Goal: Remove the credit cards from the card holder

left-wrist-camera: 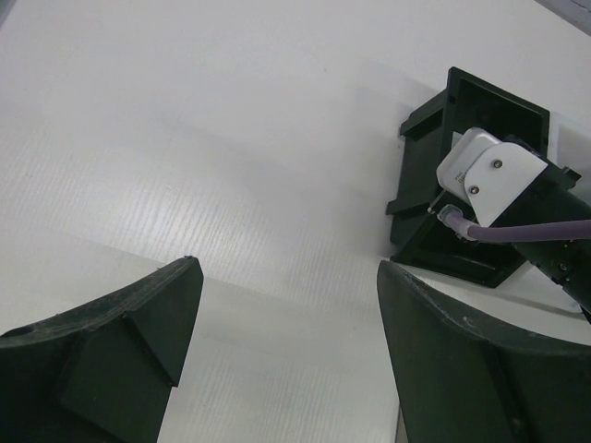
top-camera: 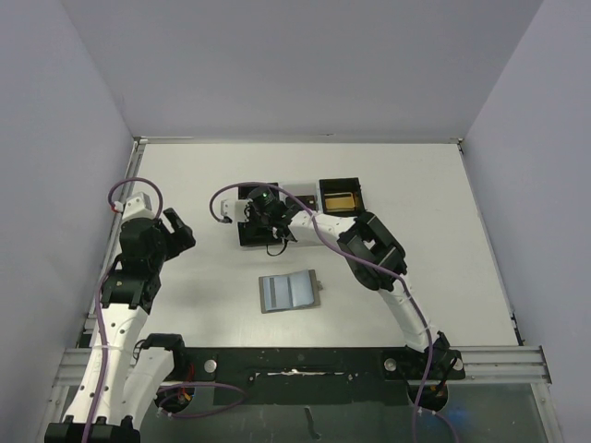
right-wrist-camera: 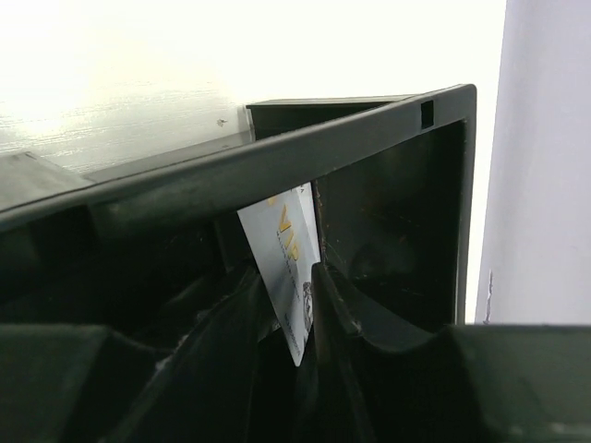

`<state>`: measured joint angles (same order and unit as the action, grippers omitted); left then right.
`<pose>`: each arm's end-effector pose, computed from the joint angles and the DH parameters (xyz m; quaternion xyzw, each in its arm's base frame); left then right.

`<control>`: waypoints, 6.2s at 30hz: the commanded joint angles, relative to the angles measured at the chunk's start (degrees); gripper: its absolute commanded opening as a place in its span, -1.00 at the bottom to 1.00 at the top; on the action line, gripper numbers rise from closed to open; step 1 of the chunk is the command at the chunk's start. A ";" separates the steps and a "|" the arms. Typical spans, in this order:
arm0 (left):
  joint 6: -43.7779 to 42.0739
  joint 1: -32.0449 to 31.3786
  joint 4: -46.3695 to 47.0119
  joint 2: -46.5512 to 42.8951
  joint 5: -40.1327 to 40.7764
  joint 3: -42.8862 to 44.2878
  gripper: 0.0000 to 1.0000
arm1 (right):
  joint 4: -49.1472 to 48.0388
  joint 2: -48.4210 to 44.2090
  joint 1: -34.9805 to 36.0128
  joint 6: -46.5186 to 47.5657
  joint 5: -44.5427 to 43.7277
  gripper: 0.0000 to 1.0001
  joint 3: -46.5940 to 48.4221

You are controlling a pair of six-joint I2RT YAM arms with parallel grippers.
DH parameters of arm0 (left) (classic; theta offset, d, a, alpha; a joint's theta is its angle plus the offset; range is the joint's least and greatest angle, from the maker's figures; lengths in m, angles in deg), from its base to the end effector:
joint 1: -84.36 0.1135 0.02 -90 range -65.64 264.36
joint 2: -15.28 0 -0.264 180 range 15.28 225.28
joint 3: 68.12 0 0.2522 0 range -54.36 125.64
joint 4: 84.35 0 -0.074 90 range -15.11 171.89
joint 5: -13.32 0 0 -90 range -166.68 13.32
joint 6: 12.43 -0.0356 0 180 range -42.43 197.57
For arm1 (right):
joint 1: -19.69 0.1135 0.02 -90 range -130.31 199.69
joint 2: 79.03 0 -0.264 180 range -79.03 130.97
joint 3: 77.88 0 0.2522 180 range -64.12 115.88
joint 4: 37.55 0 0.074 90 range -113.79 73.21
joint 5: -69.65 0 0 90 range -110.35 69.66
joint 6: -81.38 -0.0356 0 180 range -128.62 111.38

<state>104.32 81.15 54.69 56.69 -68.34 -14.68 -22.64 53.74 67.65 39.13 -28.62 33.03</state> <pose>0.1643 -0.0040 0.2878 -0.2114 0.8334 -0.0705 0.5057 0.3526 0.3834 0.1480 -0.6395 0.6223 -0.0636 0.4469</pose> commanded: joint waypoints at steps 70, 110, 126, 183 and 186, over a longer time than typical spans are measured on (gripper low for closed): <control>-1.78 0.58 4.30 6.81 -5.49 0.06 0.53 | -7.72 -53.72 -2.34 -96.06 11.00 0.95 -50.79; -2.31 0.65 5.04 9.54 -8.15 -0.20 0.53 | 26.96 -27.02 15.45 -99.52 -8.46 0.14 -27.29; -0.15 -0.17 10.01 13.19 -27.11 -1.78 0.39 | 19.17 -29.21 11.14 -100.80 -1.38 -0.85 -35.39; 29.36 -25.63 6.66 -5.03 -0.69 -13.76 0.01 | 27.45 -24.70 12.41 -100.38 -4.20 0.42 -27.44; 29.33 -25.58 7.19 -4.47 -1.29 -13.75 0.01 | 24.40 -25.58 12.00 -100.77 -2.02 0.33 -29.45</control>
<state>133.54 55.23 60.20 51.90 -69.76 -29.30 1.73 27.71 79.83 -61.13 -30.74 5.53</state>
